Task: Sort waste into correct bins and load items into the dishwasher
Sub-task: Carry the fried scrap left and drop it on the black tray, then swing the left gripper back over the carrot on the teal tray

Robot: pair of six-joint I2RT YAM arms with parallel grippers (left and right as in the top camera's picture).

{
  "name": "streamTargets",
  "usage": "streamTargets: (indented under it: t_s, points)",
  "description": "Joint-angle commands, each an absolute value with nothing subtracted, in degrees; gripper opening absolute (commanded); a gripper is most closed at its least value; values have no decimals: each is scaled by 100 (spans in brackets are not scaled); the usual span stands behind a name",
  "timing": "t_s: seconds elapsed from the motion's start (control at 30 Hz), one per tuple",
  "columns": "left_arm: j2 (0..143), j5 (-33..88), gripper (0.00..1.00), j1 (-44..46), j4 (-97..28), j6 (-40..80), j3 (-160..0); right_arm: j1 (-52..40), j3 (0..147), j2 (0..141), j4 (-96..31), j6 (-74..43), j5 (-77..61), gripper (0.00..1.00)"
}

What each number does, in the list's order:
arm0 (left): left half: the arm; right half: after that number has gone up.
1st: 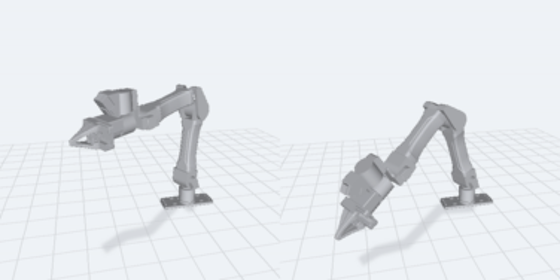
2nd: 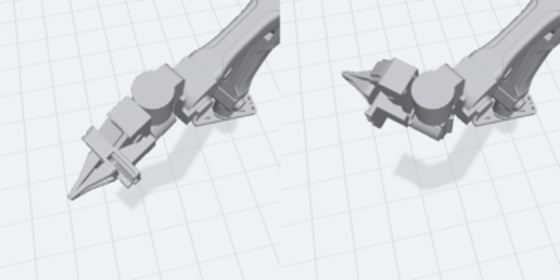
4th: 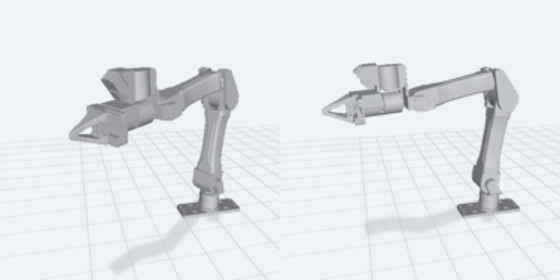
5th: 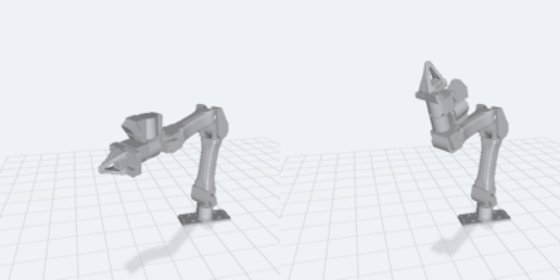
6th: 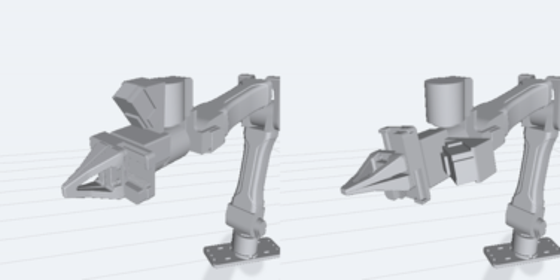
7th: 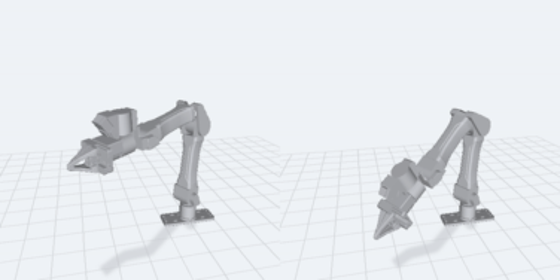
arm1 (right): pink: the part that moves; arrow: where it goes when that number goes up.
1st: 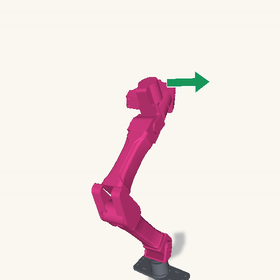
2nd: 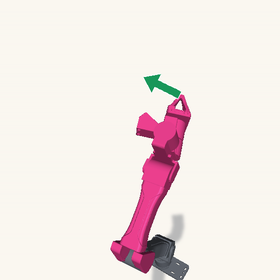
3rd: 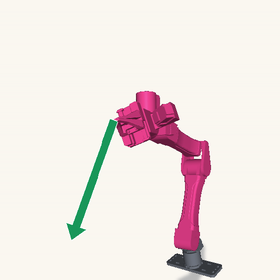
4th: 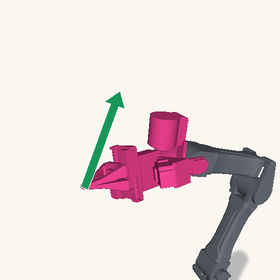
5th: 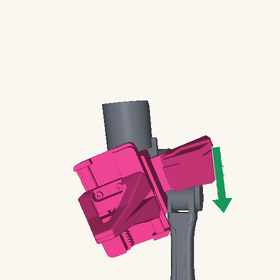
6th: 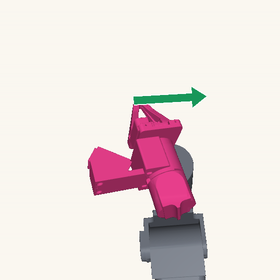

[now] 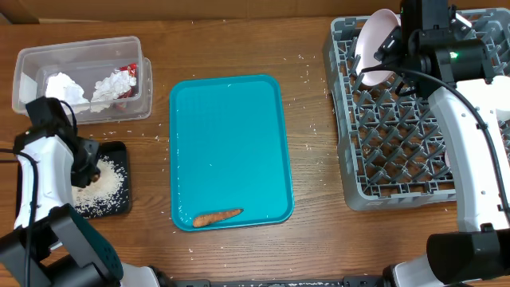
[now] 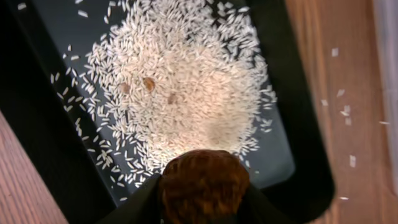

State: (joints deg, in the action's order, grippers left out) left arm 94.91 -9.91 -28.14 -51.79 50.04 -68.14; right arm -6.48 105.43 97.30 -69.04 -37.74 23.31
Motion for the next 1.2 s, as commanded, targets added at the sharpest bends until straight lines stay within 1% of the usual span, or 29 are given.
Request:
streamTargets:
  t_s: [0.0, 0.17, 0.2, 0.23, 0.33, 0.37, 0.53, 0.63, 0.77, 0.83, 0.9, 1.0, 1.07, 1.17]
  points:
    - [9537, -1188, 38, -2838, -5046, 5194, -6523, -663, 10573, 9732, -6886, -3817, 2344, 100]
    - [9537, -1262, 39, -2838, -5048, 5190, -6504, -663, 10573, 9732, -6886, -3817, 2344, 100]
    - [9537, -1264, 41, -2838, -5048, 5190, -6504, -663, 10573, 9732, -6886, -3817, 2344, 100]
    - [9537, -1262, 47, -2838, -5048, 5190, -6501, -663, 10573, 9732, -6886, -3817, 2344, 100]
    - [9537, -1258, 80, -2838, -5050, 5190, -6504, -663, 10573, 9732, -6886, -3817, 2344, 100]
    - [9537, -1258, 84, -2838, -5052, 5188, -6504, -663, 10573, 9732, -6886, -3817, 2344, 100]
    - [9522, -884, 85, -2838, -5081, 5085, -6545, -663, 10573, 9732, -6886, -3817, 2344, 100]
    - [9437, -189, 85, -2832, -5078, 4724, -6646, -663, 10573, 9732, -6886, -3817, 2344, 100]
    - [9207, 1702, 84, -2626, -5111, 3948, -6713, -663, 10573, 9732, -6886, -3817, 2344, 100]
    - [9170, 2386, 84, -2397, -5212, 3656, -6713, -663, 10573, 9732, -6888, -3817, 2344, 100]
    - [9170, 2810, 84, -2047, -5404, 3400, -6713, -663, 10573, 9732, -6886, -3817, 2346, 100]
    - [9172, 2790, 84, -1391, -5658, 3079, -6713, -663, 10573, 9732, -6886, -3817, 2344, 100]
    - [9172, 2744, 81, -897, -5745, 2797, -6713, -663, 10573, 9732, -6886, -3817, 2344, 100]
    - [9172, 2410, 81, -165, -5708, 2349, -6713, -663, 10573, 9732, -6886, -3817, 2344, 100]
